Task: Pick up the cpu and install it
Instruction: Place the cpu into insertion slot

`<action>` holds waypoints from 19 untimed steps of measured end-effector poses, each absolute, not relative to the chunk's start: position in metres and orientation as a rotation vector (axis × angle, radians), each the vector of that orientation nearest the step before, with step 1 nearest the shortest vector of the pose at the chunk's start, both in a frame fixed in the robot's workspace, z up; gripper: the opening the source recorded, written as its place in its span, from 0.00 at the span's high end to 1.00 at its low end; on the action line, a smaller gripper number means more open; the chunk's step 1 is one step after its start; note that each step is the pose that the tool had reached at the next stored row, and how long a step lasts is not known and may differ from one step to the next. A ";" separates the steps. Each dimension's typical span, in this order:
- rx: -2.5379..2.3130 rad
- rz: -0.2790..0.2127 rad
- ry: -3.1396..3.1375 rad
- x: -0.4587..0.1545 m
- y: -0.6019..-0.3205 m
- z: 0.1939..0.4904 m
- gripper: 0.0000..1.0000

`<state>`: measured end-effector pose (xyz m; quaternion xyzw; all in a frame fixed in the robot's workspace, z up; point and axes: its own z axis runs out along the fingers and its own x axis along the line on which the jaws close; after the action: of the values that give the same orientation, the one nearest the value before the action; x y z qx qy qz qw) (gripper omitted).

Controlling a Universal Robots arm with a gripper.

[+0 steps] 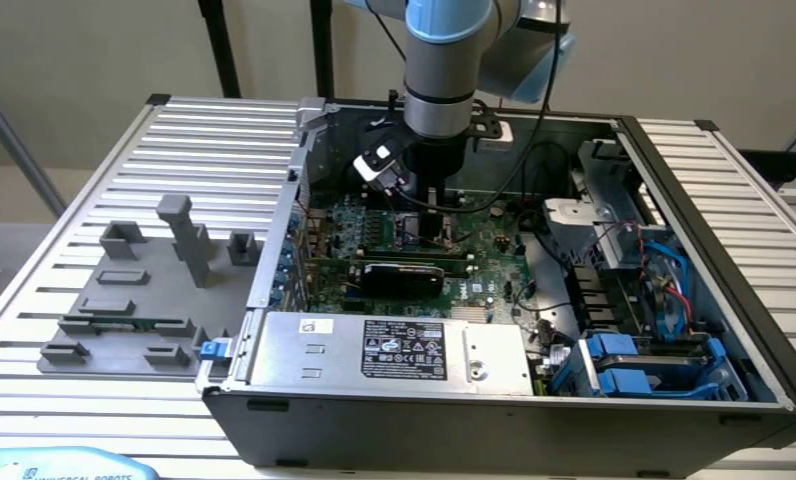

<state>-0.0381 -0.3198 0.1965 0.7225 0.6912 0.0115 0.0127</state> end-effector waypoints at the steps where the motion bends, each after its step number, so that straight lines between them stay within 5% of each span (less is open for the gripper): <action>1: 2.252 0.036 2.154 -0.038 -0.320 0.196 0.45; 7: 2.253 0.040 2.155 -0.038 -0.319 0.195 0.44; 11: 2.252 0.037 2.154 -0.038 -0.319 0.196 0.31; 19: 2.253 0.034 2.155 -0.038 -0.319 0.201 0.31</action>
<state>-0.0377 -0.3193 0.2014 0.7225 0.6912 0.0110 0.0119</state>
